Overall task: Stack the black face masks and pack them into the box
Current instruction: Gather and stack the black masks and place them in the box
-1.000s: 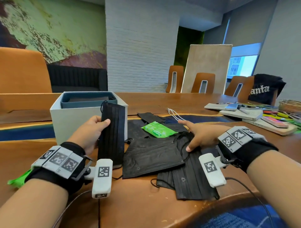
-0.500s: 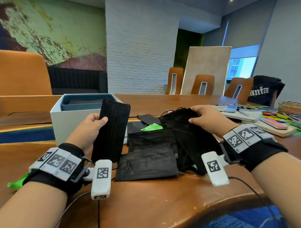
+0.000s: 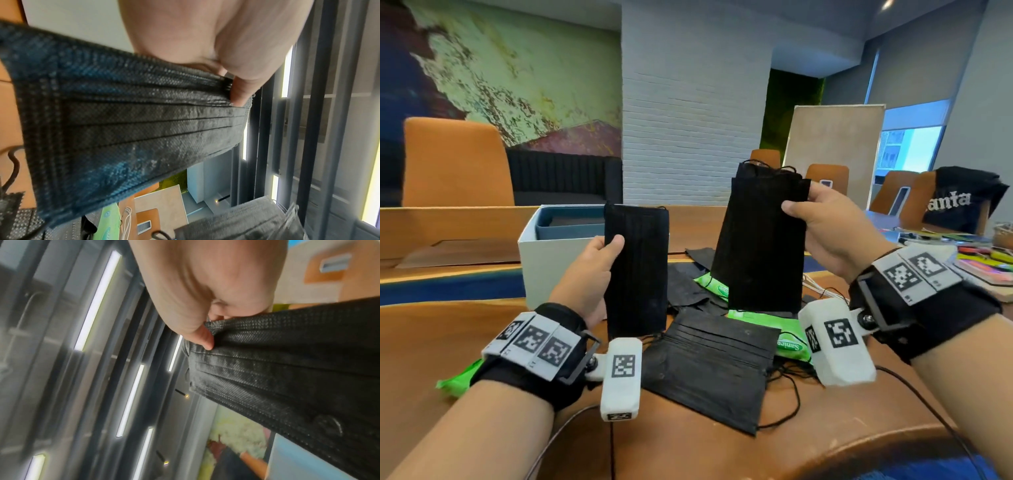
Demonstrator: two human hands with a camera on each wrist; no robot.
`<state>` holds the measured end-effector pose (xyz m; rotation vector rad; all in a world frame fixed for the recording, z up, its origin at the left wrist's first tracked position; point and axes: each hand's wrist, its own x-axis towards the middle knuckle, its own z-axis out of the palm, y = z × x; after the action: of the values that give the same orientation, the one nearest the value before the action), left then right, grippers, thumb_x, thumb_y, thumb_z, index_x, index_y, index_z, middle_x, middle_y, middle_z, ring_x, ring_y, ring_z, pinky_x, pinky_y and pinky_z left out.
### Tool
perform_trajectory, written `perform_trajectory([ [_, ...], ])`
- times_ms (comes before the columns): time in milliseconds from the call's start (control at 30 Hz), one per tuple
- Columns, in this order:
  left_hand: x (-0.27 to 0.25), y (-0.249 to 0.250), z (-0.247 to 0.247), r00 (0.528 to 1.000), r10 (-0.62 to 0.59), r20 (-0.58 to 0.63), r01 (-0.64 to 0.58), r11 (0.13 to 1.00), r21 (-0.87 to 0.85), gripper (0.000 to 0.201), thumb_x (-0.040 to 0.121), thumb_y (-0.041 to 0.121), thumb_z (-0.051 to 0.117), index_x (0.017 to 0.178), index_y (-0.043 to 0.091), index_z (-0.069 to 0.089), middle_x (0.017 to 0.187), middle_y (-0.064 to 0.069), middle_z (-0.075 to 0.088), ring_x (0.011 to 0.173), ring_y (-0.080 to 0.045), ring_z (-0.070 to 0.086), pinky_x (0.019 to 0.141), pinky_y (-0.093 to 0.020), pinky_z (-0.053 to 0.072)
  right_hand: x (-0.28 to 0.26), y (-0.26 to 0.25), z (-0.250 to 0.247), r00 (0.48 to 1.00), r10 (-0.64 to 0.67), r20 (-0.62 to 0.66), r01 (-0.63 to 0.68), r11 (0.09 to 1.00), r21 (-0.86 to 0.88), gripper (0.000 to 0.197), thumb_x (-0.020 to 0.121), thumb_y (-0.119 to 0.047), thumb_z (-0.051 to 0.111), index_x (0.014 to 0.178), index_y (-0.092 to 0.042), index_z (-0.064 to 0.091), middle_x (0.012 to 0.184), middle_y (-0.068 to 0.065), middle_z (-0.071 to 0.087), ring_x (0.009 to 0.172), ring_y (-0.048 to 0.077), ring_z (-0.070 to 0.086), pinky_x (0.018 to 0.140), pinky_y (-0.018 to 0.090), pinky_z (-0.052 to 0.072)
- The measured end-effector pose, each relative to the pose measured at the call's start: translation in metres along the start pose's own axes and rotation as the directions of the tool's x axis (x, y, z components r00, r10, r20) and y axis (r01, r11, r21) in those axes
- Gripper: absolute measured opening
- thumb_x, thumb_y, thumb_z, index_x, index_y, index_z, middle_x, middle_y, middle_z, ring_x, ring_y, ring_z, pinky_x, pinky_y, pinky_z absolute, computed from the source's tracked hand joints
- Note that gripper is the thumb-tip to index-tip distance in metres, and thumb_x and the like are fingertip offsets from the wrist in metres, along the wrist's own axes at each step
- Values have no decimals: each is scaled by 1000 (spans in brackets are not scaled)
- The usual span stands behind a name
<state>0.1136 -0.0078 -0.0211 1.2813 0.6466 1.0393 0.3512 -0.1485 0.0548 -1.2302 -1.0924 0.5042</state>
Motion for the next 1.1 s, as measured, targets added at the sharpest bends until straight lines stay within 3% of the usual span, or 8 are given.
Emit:
perform_trajectory([
  [133,-2,1,2,1000,-9,28,8,999,33,32,98,45,42,119,25,55,113,-3,68,107,-23,62,84,-44,50,-4,8,44,986,110,122,-138,960,245,30,98,1,41,122,-6,56,118,13,66,108,25,64,95,44,49],
  [233,-3,4,-2,1000,-4,28,4,1000,12,28,98,44,41,111,25,59,110,-2,69,103,-20,63,85,-41,49,-10,20,73,961,143,238,-209,937,281,25,98,0,40,113,-4,59,117,18,65,108,29,63,97,46,49],
  [467,-10,3,-20,999,31,33,-32,998,45,26,100,39,40,113,26,58,112,-1,69,108,-21,62,97,-45,47,-20,17,91,875,10,484,-232,886,401,30,92,-7,46,119,-7,57,116,12,65,108,24,62,93,41,53],
  [633,-14,1,-31,999,49,23,-50,998,37,31,99,37,42,123,22,55,119,-2,66,113,-20,60,102,-46,44,-15,23,94,910,47,411,-214,905,369,32,95,0,44,126,2,50,127,20,60,113,31,61,93,42,53],
  [767,-21,-7,-34,998,49,49,-52,997,64,25,100,38,38,116,27,55,116,-1,65,111,-17,60,100,-42,45,-15,44,110,937,127,324,-241,908,341,28,93,5,46,120,-2,49,126,24,57,107,30,60,90,41,54],
  [867,-25,-12,-36,996,56,72,-57,998,21,23,97,40,40,111,29,56,112,-1,66,107,-16,62,95,-40,49,-16,54,126,925,161,343,-271,914,301,22,93,6,47,112,-5,51,121,22,58,105,30,59,91,42,51],
  [1000,-24,-18,-43,978,52,204,-51,999,-12,50,83,51,45,122,24,56,121,-4,67,116,-21,60,100,-45,44,-14,56,138,934,190,301,-266,935,234,21,92,6,50,108,-8,52,108,17,61,94,26,62,85,40,52],
  [1100,-25,-19,-46,958,51,281,-49,999,-16,53,74,61,58,114,26,66,114,-3,70,111,-19,64,91,-39,52,-10,57,141,941,225,253,-284,932,227,21,92,4,51,110,-6,52,101,15,61,86,23,62,78,39,54],
])
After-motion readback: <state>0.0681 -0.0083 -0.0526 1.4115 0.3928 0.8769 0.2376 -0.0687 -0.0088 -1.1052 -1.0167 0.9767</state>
